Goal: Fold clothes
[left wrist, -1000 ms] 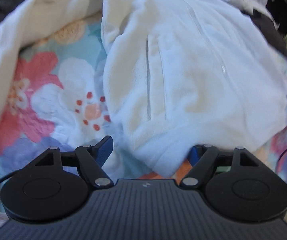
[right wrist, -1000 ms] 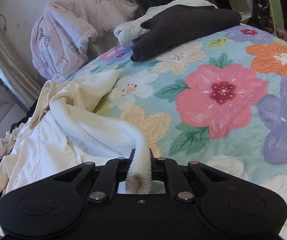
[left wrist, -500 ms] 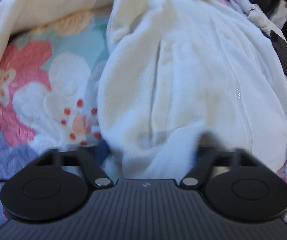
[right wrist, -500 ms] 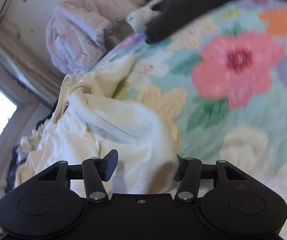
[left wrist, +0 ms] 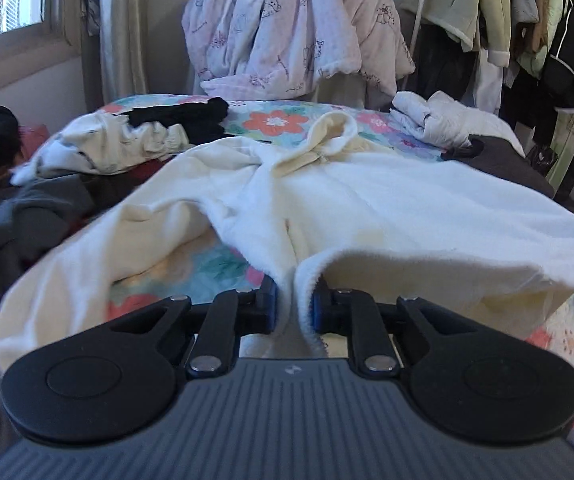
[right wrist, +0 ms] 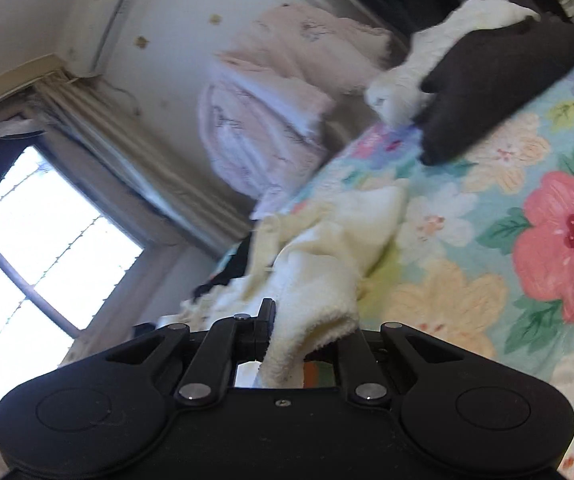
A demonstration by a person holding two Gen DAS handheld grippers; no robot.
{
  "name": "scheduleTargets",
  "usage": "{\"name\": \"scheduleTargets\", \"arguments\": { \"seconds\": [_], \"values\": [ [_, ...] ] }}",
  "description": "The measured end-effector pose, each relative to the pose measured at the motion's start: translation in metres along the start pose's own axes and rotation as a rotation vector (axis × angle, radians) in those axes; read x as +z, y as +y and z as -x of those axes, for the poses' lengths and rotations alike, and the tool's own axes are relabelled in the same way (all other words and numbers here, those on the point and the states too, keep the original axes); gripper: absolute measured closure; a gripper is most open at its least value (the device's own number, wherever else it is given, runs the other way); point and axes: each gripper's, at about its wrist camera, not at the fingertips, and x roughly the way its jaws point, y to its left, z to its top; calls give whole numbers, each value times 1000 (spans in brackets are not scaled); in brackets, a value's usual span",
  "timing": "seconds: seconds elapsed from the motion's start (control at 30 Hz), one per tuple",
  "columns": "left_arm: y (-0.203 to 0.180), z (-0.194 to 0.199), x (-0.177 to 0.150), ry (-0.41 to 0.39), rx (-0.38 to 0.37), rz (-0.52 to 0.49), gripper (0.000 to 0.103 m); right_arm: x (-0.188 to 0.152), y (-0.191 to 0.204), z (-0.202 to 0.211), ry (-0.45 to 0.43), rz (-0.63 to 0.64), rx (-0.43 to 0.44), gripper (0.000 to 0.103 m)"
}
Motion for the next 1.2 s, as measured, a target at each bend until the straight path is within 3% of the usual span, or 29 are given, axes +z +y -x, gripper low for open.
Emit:
{"name": "scheduleTargets", "arguments": {
  "seconds": [0.07,0.2,0.27,0.37,0.43,0.57,0.63,0.7,0.77,0.87,0.93,1.0,1.07,1.2],
  "values": [
    [1,-5,-10,57,2,-1,88,-13,0,5,27,-8,-19,90],
    [8,-52,-44,310,-13,2,85,-53,-21,-9,135,43,-212,90],
    [14,-72,-60,398,-12,28,85,-76,-34,-22,180,89,-319,89],
    [12,-74,-63,397,17,20,84,-97,-27,-31,179,261,-429,86],
    [11,-60,-55,353,13,23,78,-97,-16,-27,161,312,-442,83],
    [12,-21,-31,288,18,25,67,-72,4,5,96,345,-441,68],
    [9,1,-15,271,73,-37,61,-61,18,24,53,386,-450,66],
    [4,21,7,253,112,-94,58,-50,33,46,-2,420,-464,53],
    [0,33,35,243,88,-117,53,-42,44,67,-52,414,-433,46],
    [-10,45,80,231,50,-150,48,-28,55,79,-72,387,-318,42],
    [-20,41,110,251,50,-210,48,-19,66,78,-111,391,-271,42],
    [-31,38,132,304,-3,-266,48,-6,81,73,-173,404,-272,42],
    [-44,42,148,287,-52,-290,48,14,101,61,-172,435,-307,42],
    [-61,17,165,237,-66,-288,46,59,133,32,-114,475,-205,42]
  ]
}}
